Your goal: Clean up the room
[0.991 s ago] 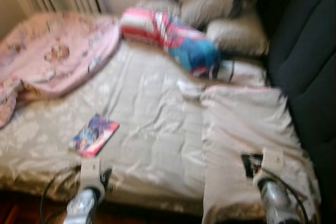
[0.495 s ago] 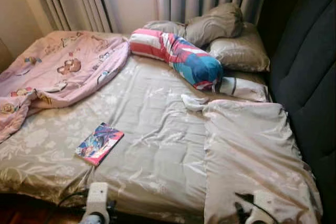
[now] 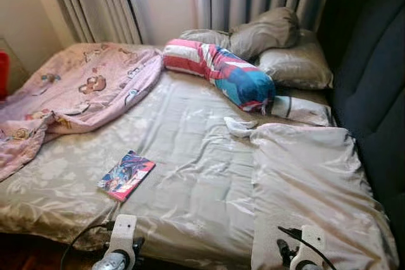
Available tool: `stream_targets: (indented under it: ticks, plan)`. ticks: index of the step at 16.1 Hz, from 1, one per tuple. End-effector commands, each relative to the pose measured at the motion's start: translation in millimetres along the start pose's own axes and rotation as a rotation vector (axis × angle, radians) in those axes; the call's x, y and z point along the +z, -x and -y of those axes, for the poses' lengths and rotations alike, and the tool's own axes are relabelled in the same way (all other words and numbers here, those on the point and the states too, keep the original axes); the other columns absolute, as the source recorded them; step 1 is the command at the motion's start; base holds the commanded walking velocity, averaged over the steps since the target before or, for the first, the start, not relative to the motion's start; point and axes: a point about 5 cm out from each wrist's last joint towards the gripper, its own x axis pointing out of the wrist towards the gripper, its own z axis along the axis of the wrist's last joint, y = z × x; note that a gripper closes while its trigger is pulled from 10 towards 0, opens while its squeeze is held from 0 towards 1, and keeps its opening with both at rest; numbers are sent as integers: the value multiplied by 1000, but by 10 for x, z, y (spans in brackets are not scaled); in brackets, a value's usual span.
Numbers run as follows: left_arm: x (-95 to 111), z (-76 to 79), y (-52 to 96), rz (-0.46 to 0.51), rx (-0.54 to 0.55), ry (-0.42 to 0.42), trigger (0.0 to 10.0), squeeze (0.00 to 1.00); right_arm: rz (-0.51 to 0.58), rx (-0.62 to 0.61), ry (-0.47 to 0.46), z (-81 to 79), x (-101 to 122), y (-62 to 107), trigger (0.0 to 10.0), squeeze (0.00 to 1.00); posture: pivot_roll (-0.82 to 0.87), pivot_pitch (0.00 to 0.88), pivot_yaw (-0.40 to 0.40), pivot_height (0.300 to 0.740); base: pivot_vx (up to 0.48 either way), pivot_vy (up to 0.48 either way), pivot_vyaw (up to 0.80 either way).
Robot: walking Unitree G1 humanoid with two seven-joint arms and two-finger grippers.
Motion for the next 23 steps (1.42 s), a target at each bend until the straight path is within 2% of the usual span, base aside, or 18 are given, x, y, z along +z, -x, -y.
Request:
stream_targets:
  ticks: [1, 5, 8, 11, 13, 17, 23]
  plan:
    - [-53, -5, 12, -22, 2, 6, 10000, 0, -17, 11, 18, -4, -65, 15, 10000, 0, 96, 0, 43, 740, 0, 0, 0]
    - [-125, 9, 29, -49, 2, 10, 10000, 0, -51, -17, -12, 82, -172, 46, 10000, 0, 108, 0, 37, 740, 0, 84, 0]
    - [-158, -68, 47, -61, 17, -4, 10000, 0, -33, 0, -38, 10, -126, 30, 10000, 0, 114, 0, 46, 740, 0, 437, 0]
    - [-175, -87, 53, -75, 17, -29, 10000, 0, -8, 6, -80, -33, -56, 11, 10000, 0, 112, 0, 55, 740, 0, 441, 0]
    - [-162, -86, 50, -68, 12, -35, 10000, 0, -5, 15, -72, -49, -47, 9, 10000, 0, 109, 0, 59, 740, 0, 442, 0]
    - [-144, -44, 38, -67, -1, -48, 10000, 0, 1, 0, -133, -11, -43, 10, 10000, 0, 108, 0, 64, 740, 0, 438, 0]
    - [-139, -39, 36, -65, -2, -45, 10000, 0, -7, -6, -137, -6, -54, 12, 10000, 0, 113, 0, 64, 740, 0, 434, 0]
